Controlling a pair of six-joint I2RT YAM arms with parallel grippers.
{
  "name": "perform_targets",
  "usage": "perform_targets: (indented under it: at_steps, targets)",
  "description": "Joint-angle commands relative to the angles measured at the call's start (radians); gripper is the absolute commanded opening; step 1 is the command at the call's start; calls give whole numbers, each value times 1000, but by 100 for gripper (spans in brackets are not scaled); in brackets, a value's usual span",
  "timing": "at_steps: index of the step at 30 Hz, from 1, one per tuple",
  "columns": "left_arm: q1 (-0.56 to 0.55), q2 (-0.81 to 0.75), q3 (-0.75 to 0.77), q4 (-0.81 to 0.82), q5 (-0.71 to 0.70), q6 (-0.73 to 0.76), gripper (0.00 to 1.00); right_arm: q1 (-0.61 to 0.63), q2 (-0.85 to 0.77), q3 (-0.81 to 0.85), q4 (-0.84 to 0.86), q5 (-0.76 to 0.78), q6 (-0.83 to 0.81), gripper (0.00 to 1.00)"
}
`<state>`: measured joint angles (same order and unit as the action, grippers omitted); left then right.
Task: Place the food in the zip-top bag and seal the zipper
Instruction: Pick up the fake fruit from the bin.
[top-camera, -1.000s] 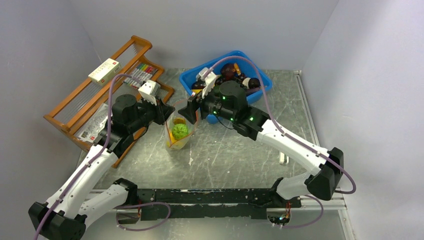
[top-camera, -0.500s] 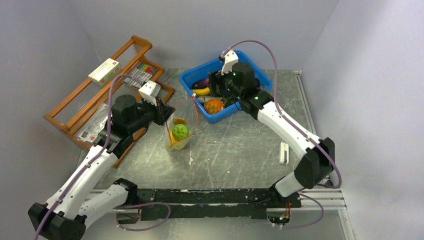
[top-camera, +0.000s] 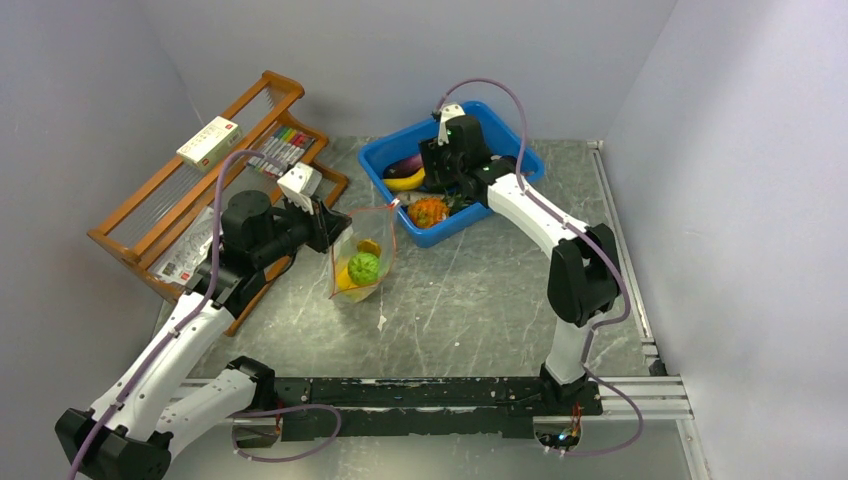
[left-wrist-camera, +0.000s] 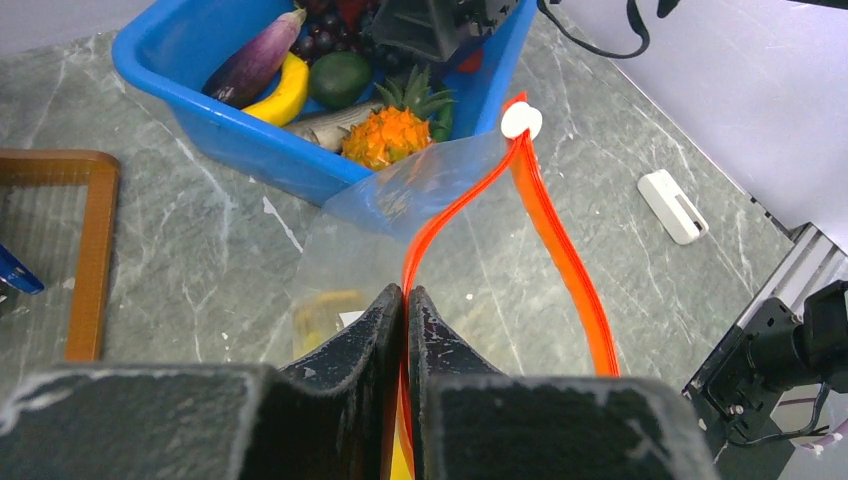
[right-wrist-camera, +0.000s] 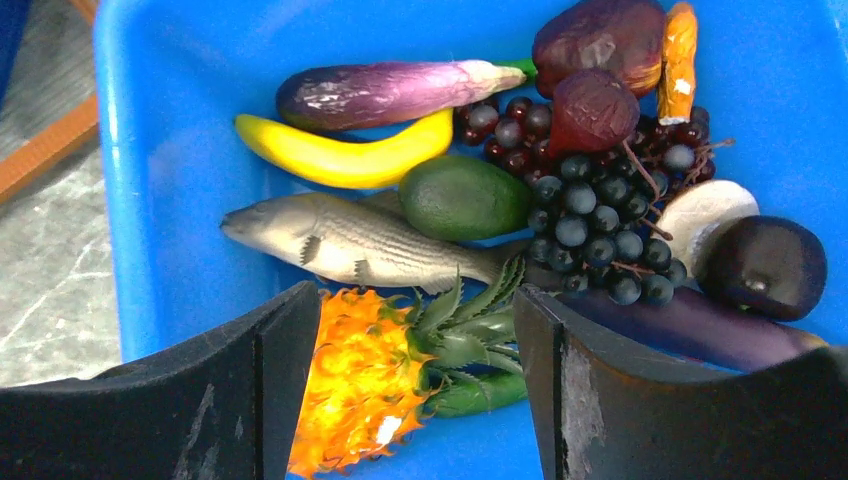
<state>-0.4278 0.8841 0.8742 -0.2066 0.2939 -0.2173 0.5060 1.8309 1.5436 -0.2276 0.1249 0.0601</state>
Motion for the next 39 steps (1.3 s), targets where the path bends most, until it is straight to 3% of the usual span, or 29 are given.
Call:
perform_targets:
  at_steps: [1,6,9,15,21,27,39]
  targets:
    - [9,-4,2,35,44,-2,7,-7,34,62,-68,-9,18,70]
    - [9,-11,-7,48,38,-8,7,-8,40,83,-133,-98,33,69]
    - [10,-10,-2,44,44,-5,7,-8,49,94,-131,-6,23,72]
    - [9,-27,-7,39,21,1,7,-56,69,65,46,13,-121,72]
    - [9,-22,-8,40,8,-2,7,-91,154,83,184,122,-192,62]
    - [9,-22,-7,35,2,3,7,-132,300,201,130,66,-203,67]
    - [9,-22,-10,37,7,4,7,-168,438,338,139,-21,-190,70]
